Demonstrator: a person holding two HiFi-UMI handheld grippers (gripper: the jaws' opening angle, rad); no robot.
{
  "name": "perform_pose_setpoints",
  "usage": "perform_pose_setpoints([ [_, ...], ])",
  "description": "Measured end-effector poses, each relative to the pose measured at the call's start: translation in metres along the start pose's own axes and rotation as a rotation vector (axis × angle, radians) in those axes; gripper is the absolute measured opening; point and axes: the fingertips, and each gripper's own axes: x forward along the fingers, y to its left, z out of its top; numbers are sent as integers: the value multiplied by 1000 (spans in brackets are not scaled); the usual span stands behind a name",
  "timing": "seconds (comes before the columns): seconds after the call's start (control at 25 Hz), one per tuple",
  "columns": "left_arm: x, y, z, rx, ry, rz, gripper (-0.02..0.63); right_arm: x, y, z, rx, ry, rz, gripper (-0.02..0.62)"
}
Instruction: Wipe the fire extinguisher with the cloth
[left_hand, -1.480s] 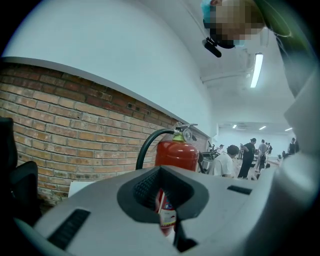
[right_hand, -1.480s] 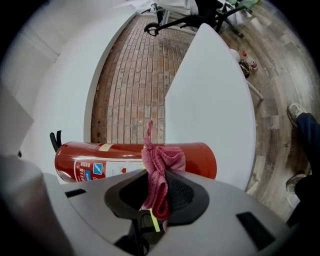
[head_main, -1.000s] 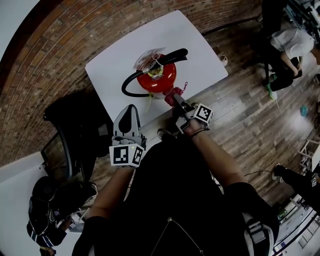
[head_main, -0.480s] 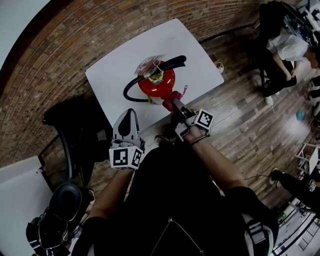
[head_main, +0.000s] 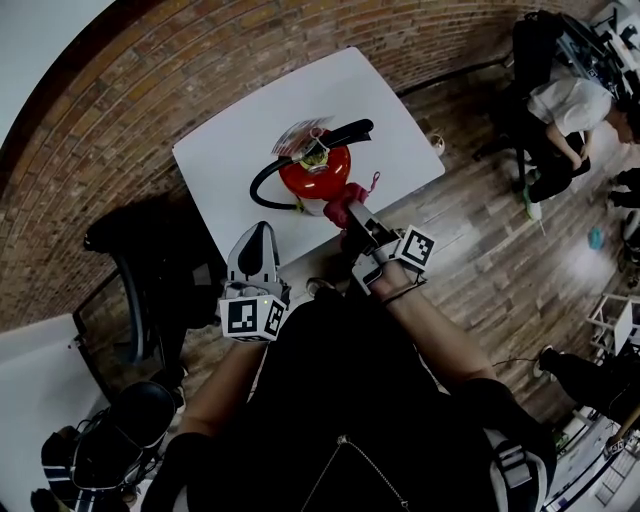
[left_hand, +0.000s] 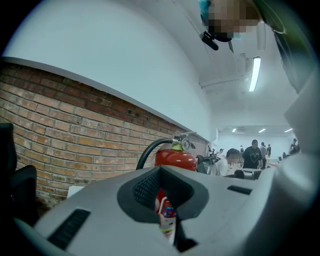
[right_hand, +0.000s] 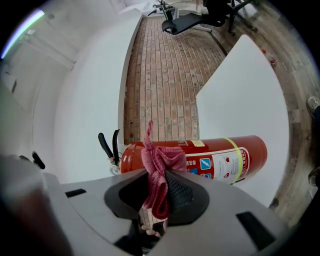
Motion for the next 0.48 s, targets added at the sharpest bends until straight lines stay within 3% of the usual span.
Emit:
perform_pose_setpoints([
  [0.48, -1, -9, 7, 11, -15, -20, 30, 1, 72, -3, 4, -31, 103, 100],
])
